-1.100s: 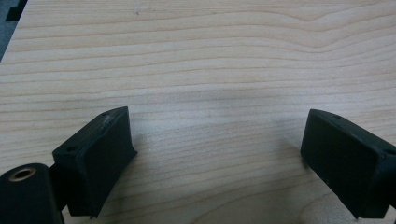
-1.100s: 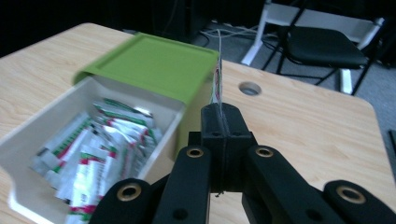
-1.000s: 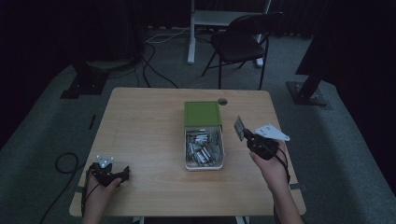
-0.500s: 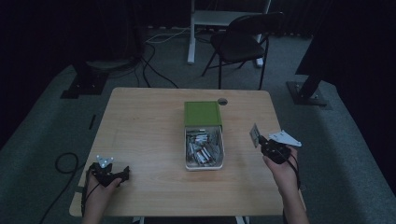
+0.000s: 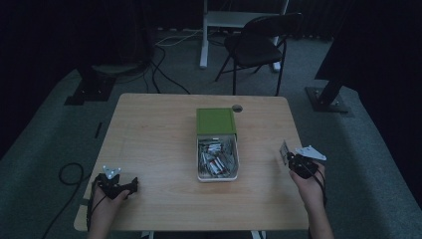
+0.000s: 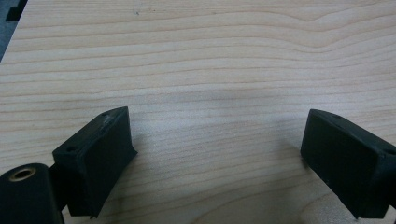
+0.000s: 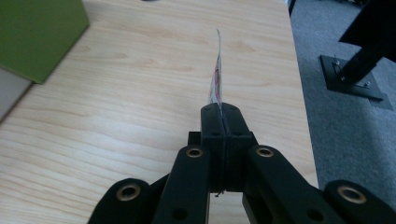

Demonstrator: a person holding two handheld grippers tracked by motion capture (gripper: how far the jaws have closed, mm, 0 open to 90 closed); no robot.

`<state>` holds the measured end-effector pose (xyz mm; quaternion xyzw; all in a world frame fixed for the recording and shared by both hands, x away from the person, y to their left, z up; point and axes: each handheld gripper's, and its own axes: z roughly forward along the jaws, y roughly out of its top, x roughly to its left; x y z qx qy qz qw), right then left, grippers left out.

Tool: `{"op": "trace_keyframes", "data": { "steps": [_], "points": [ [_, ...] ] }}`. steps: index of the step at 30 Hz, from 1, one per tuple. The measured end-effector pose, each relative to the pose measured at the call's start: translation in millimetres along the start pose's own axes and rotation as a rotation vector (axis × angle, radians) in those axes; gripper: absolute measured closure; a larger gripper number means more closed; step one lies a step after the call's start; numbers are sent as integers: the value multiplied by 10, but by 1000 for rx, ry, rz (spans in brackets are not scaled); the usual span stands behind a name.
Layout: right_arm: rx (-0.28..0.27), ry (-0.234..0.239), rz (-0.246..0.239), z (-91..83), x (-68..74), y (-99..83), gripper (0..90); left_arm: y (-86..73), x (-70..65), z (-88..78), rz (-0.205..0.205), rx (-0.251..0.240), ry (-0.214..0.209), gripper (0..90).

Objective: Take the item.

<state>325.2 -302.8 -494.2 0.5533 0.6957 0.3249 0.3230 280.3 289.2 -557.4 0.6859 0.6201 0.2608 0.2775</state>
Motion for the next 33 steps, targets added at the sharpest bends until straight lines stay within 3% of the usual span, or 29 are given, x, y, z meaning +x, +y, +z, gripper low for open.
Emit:
{"op": "trace_keyframes", "data": {
  "steps": [7,13,25,33],
  "points": [
    [33,-5,-5,68,16,-96,900,0,0,0,0,0,0,98],
    [42,15,-23,114,129,-145,899,0,0,0,0,0,0,98],
    [84,94,-42,260,397,-207,896,0,0,1,0,-1,0,98],
    [112,122,-61,363,491,-256,892,0,-1,1,-2,-2,0,98]
  ]
}}
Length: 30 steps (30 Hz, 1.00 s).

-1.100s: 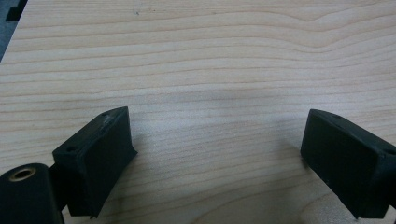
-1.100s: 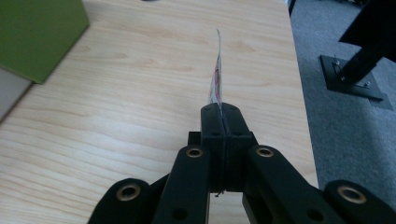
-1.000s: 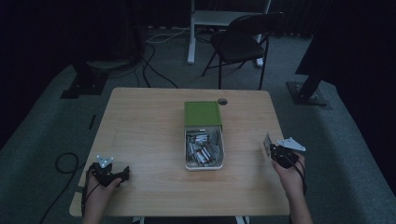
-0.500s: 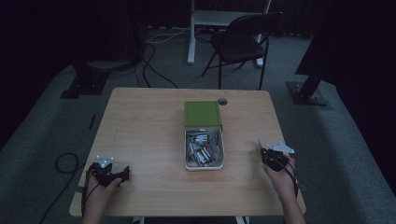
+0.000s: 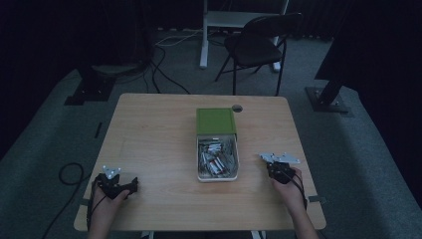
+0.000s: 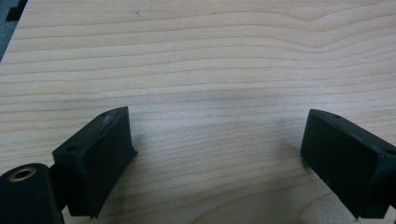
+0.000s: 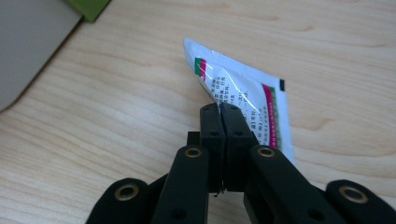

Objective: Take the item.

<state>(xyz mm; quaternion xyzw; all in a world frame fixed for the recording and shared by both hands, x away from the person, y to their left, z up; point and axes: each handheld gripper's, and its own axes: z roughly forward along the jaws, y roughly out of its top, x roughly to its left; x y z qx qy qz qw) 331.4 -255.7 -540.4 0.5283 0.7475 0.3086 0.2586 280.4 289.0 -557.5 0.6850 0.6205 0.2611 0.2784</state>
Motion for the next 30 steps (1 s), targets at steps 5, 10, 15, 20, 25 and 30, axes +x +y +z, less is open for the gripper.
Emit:
{"op": "trace_keyframes", "data": {
  "steps": [5,10,15,20,25,30],
  "points": [
    [18,1,-16,75,47,-46,892,0,1,0,2,-1,0,98],
    [23,16,-14,75,56,-42,885,0,1,-1,2,1,0,98],
    [21,32,-1,62,61,-30,834,0,1,-2,2,2,0,98],
    [35,63,-52,56,127,-24,625,-2,-5,-4,-2,2,5,99],
    [25,105,-62,44,166,-17,501,-4,-9,-6,-6,2,8,99],
    [-11,169,-43,-17,187,-2,303,-4,-18,-7,10,2,-7,99]
  ]
}}
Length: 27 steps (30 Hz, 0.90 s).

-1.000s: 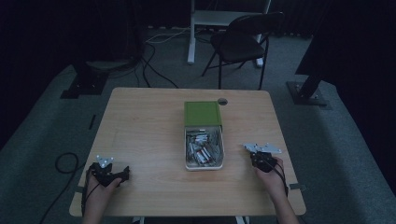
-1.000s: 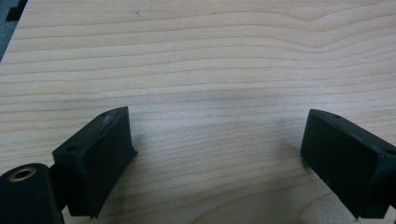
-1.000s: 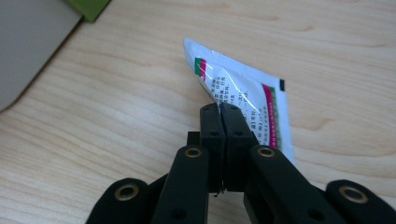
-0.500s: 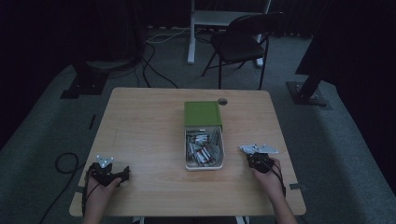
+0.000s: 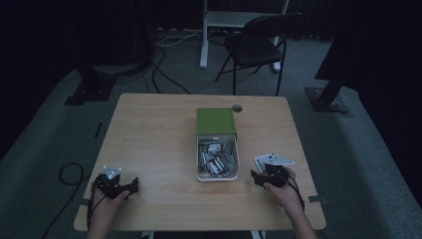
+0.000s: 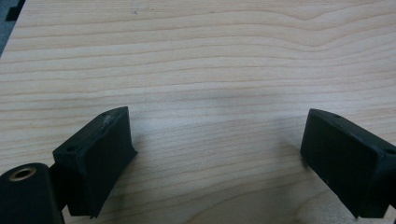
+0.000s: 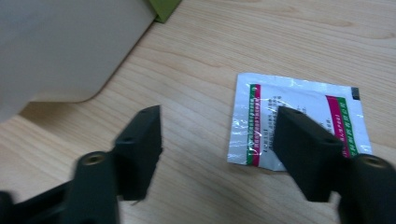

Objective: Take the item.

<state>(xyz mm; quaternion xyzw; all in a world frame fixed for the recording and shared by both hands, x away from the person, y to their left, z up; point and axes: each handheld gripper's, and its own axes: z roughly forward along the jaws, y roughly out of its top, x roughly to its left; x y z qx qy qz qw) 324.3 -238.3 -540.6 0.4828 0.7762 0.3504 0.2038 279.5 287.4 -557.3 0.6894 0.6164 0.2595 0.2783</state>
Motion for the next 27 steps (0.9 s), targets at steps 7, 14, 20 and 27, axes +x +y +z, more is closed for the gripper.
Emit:
{"op": "trace_keyframes", "data": {
  "steps": [7,14,20,27],
  "points": [
    [-28,59,-20,-43,38,-2,226,7,-83,3,83,-2,-74,99],
    [-51,97,-23,-46,75,-6,181,52,-204,-19,121,-21,-116,99],
    [-67,119,-25,-53,70,7,160,103,-329,-68,175,-27,-143,99],
    [-89,134,-15,-72,63,13,160,153,-555,-75,241,-32,-237,99]
  ]
}}
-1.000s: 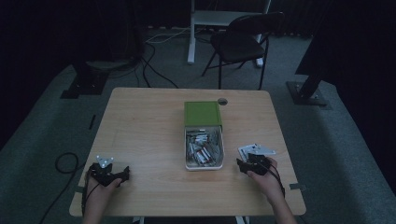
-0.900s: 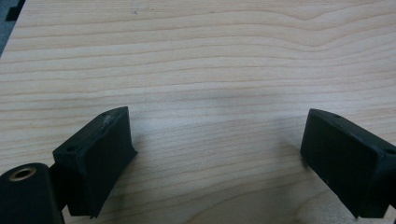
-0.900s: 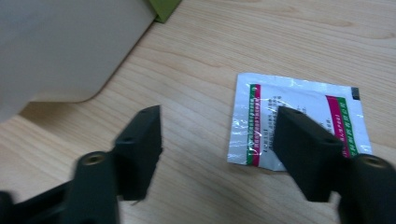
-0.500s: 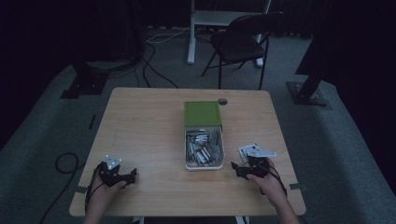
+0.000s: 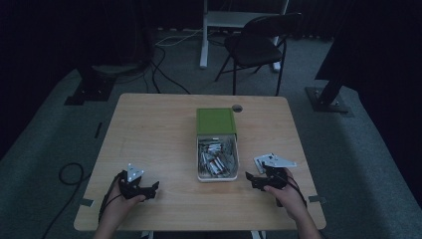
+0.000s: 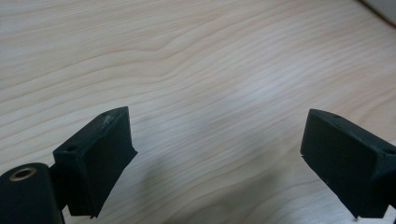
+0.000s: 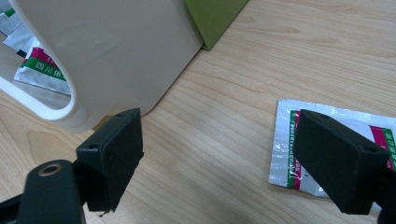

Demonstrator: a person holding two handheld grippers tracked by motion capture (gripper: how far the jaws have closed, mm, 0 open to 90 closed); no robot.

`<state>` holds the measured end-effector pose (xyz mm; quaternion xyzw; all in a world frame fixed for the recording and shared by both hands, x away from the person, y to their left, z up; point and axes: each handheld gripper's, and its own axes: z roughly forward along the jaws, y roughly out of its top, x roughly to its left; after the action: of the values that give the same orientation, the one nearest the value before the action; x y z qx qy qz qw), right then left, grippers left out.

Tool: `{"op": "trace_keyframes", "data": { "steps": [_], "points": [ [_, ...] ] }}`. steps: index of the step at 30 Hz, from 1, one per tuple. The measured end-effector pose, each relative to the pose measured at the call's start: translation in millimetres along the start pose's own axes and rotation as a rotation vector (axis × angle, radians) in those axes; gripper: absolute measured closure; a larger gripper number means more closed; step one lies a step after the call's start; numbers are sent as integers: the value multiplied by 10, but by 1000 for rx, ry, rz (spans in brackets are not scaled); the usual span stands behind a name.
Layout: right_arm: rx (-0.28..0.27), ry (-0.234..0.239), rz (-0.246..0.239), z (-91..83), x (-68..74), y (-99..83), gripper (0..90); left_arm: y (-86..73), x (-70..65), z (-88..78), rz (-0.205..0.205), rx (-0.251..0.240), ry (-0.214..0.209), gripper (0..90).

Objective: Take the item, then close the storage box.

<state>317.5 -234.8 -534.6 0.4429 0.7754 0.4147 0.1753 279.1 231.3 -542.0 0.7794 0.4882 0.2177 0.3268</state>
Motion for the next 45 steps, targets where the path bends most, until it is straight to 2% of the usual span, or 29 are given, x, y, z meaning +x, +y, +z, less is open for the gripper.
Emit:
{"op": "trace_keyframes", "data": {
  "steps": [2,3,4,5,7,8,9,12,15,23,24,25,26,35,36,39,45],
  "points": [
    [-1,1,-1,-1,0,-3,160,11,-26,9,8,-4,-7,99],
    [-2,7,-3,-5,1,-8,160,42,-77,12,34,-17,-5,99],
    [-2,7,-3,-5,1,-8,160,42,-77,12,34,-17,-5,99],
    [-16,-1,-17,-13,2,-12,161,67,-105,5,42,-26,-5,99],
    [-29,2,-10,-22,-4,-10,161,125,-164,-12,49,-45,-31,99],
    [-31,4,-11,-26,-6,-8,161,125,-164,-12,49,-45,-31,99],
    [-31,7,-16,-30,-4,-5,161,167,-208,-17,48,-65,-54,99],
    [-27,16,-25,-38,8,7,161,202,-258,-10,59,-74,-74,99],
    [-30,31,-31,-50,29,22,160,259,-367,21,73,-82,-118,99],
    [-50,64,-51,-82,67,70,160,353,-538,77,109,-94,-162,99],
    [-54,72,-58,-88,76,76,160,383,-584,81,130,-102,-174,99],
    [-54,72,-58,-88,76,76,160,383,-584,81,130,-102,-174,99],
    [-57,82,-64,-99,93,90,160,415,-621,86,132,-113,-194,99],
    [-81,104,-83,-140,139,167,160,531,-715,86,152,-143,-223,99],
    [-80,120,-104,-155,154,181,160,548,-729,87,159,-152,-221,99],
    [-85,145,-121,-161,174,199,160,574,-739,110,171,-164,-226,99],
    [-100,162,-110,-138,195,234,160,601,-749,153,165,-180,-229,99]
  ]
}}
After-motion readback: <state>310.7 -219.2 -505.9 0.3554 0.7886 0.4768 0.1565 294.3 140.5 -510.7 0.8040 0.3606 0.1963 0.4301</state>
